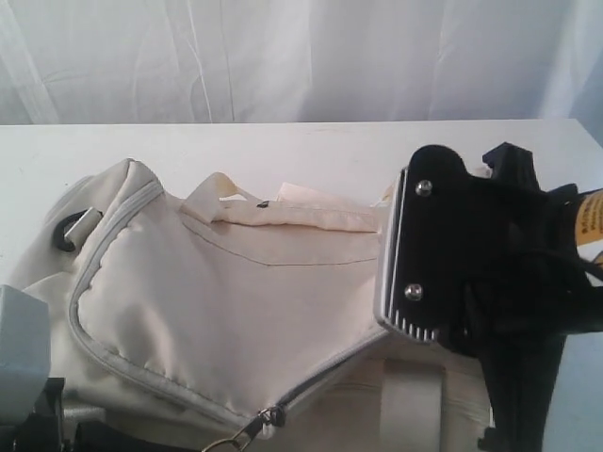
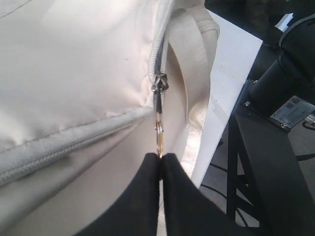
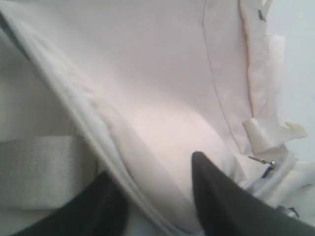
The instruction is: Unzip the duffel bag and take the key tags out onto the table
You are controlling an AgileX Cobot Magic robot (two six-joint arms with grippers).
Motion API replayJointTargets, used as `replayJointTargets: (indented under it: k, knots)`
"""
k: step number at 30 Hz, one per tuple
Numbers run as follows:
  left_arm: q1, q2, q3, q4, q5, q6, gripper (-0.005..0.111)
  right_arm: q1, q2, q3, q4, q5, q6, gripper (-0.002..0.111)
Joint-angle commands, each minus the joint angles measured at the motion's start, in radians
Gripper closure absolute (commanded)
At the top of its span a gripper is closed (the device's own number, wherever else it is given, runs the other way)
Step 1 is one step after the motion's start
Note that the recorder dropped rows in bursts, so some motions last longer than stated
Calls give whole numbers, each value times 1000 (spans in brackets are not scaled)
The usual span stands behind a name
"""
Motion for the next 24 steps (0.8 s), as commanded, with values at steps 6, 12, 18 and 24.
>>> replayJointTargets:
  k: [6, 12, 18, 24]
  knots:
    - [-7, -6, 19, 26, -43, -7, 107, -22, -22, -13, 191, -201, -161, 37]
    - [-7, -6, -37, 26, -39, 21, 107, -22, -18, -13, 481, -141, -531, 37]
    - [-7, -6, -87, 26, -18, 41, 107, -15, 37, -13, 477, -10, -602, 37]
    - [-7, -6, -92, 26, -9, 41, 107, 63, 100, -13, 477, -62, -602, 37]
